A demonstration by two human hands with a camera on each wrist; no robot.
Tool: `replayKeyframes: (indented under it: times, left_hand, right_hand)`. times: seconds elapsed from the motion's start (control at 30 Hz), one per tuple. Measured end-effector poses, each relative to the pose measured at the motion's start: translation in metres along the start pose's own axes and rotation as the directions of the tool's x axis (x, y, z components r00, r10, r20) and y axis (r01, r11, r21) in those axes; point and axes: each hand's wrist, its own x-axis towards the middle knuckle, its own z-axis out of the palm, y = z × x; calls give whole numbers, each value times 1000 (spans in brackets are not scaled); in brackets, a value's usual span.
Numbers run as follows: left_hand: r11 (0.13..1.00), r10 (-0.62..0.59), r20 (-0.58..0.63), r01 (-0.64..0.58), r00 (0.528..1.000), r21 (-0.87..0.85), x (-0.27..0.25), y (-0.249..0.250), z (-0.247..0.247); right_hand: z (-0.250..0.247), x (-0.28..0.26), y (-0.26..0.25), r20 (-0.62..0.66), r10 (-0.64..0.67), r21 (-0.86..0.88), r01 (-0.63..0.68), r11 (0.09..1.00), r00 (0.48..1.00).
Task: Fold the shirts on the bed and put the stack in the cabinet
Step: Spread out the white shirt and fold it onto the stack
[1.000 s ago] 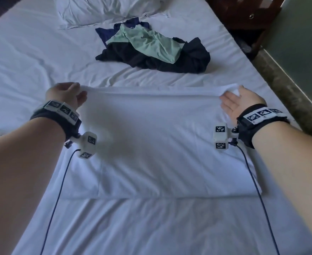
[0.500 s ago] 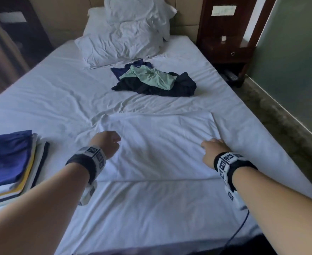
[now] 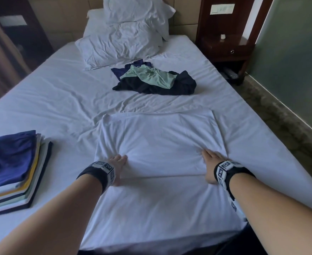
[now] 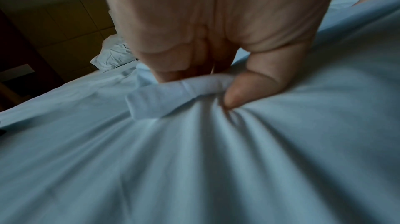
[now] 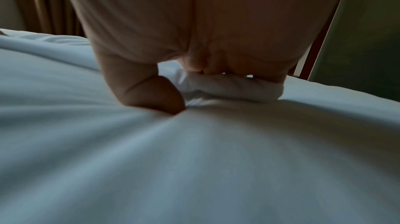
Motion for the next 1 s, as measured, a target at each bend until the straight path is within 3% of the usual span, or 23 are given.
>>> replayKeyframes:
  times: [0.17,0.43,0.57,0.73,0.9,1.0]
  left_hand:
    - [997,13,-33,-16,999,-79,3,-16,-4]
    - [997,-15,-82,9,997,-76,15,-16,-11]
    - [999,-4,-25,3,1000,-33,21,-19,-18]
    - [990,-27,39,32,999,-138,19,-30,-25]
    - [967,-131,-145,94,981,-238,-13,-39,-26]
    - [953,-216,-271,142,938,-268,-43,-41,-48]
  right_hand:
    - [-9,6,1,-37,-61,32,62,998,997]
    - [-15,28,12,0,71,200,-70,977,997]
    - [-16,40,17,-8,20,210,-18,978,1000]
    - [-15,46,24,-28,13,278,-5,961,1000]
    - [-32,20,16,-111,137,299,-98,949,984]
    - [-58,-2,15,-245,251,388,-142,911,937]
